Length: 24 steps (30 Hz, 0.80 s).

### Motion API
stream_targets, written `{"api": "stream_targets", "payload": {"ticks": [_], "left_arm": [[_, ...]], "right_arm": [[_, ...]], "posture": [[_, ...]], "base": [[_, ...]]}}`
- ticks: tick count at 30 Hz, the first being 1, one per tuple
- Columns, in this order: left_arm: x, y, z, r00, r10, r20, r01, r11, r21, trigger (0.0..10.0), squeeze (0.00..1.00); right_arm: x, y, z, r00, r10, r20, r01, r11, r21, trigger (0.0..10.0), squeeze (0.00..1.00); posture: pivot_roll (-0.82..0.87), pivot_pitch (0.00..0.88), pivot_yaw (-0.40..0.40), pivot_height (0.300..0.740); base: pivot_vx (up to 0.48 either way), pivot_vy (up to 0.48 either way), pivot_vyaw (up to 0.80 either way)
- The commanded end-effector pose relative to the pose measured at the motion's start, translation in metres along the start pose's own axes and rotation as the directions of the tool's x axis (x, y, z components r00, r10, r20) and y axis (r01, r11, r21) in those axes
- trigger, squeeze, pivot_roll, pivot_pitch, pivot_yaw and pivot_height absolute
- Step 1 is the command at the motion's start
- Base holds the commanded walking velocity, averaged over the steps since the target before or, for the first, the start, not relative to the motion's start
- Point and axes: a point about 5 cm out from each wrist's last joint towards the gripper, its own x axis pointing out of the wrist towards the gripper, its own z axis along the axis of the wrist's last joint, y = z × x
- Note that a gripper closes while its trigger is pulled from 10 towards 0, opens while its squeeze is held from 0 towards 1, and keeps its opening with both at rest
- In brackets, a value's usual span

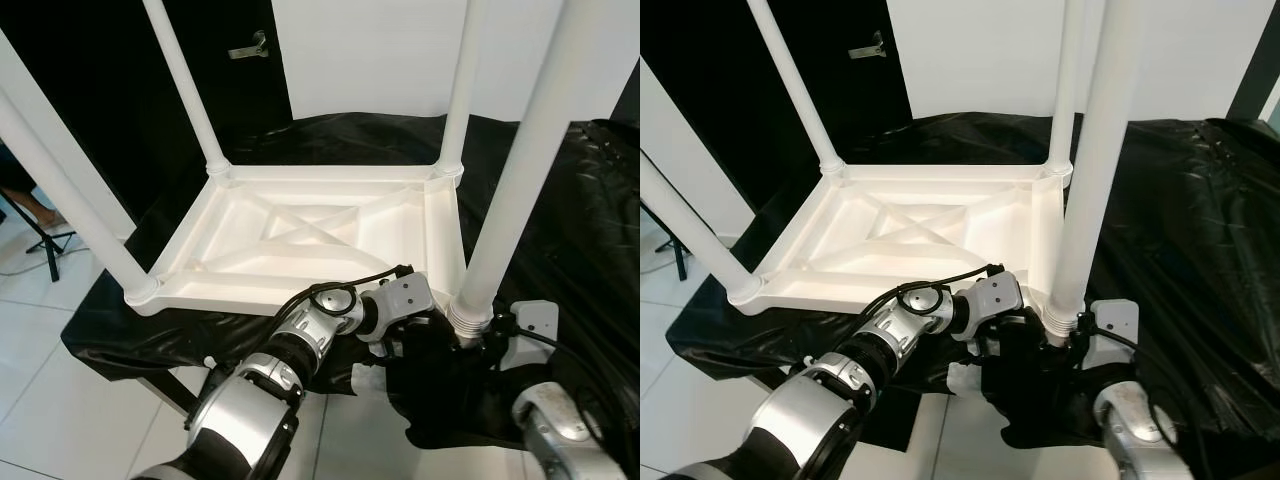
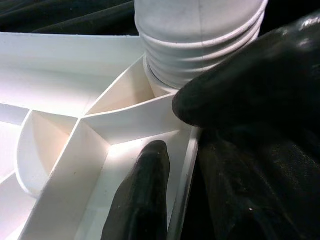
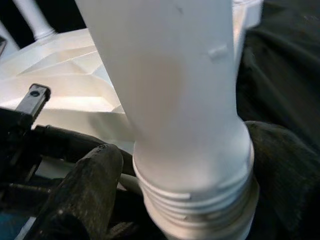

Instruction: Building children table

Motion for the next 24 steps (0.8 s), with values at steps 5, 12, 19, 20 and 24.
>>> {"api": "stream_targets", "payload": {"ticks": [5, 12, 19, 20, 24], "left_arm": [[0.004, -0.011, -0.043, 0.94, 0.28, -0.195, -0.298, 0.952, -0.07, 10.0, 0.0], [0.007, -0.016, -0.043, 0.953, 0.24, -0.185, -0.256, 0.964, -0.07, 10.0, 0.0], [0.007, -0.015, -0.042, 0.952, 0.243, -0.185, -0.259, 0.964, -0.067, 10.0, 0.0], [0.007, -0.015, -0.042, 0.952, 0.243, -0.185, -0.259, 0.964, -0.067, 10.0, 0.0], [0.006, -0.014, -0.042, 0.952, 0.244, -0.186, -0.259, 0.964, -0.064, 10.0, 0.0]], "right_arm": [[0.01, -0.016, 0.023, 0.987, 0.139, 0.082, -0.127, 0.982, -0.143, 10.0, 0.0], [0.017, -0.027, 0.034, 0.974, 0.212, 0.08, -0.19, 0.957, -0.221, 10.0, 0.0], [0.013, -0.033, 0.02, 0.909, 0.404, -0.102, -0.413, 0.906, -0.092, 0.0, 0.0], [0.013, -0.033, 0.02, 0.909, 0.404, -0.102, -0.413, 0.906, -0.092, 0.0, 0.0], [0.013, -0.038, 0.018, 0.898, 0.423, -0.123, -0.434, 0.896, -0.09, 0.0, 0.0]], "posture": [[0.01, 0.0, 0.094, 0.74], [0.02, 0.0, 0.086, 0.74], [0.03, 0.0, 0.082, 0.74], [0.03, 0.0, 0.082, 0.74], [0.03, 0.0, 0.088, 0.74]], "base": [[0.0, 0.0, 0.0], [0.0, 0.0, 0.0], [0.0, 0.0, 0.0], [0.0, 0.0, 0.0], [0.0, 0.0, 0.0]]}}
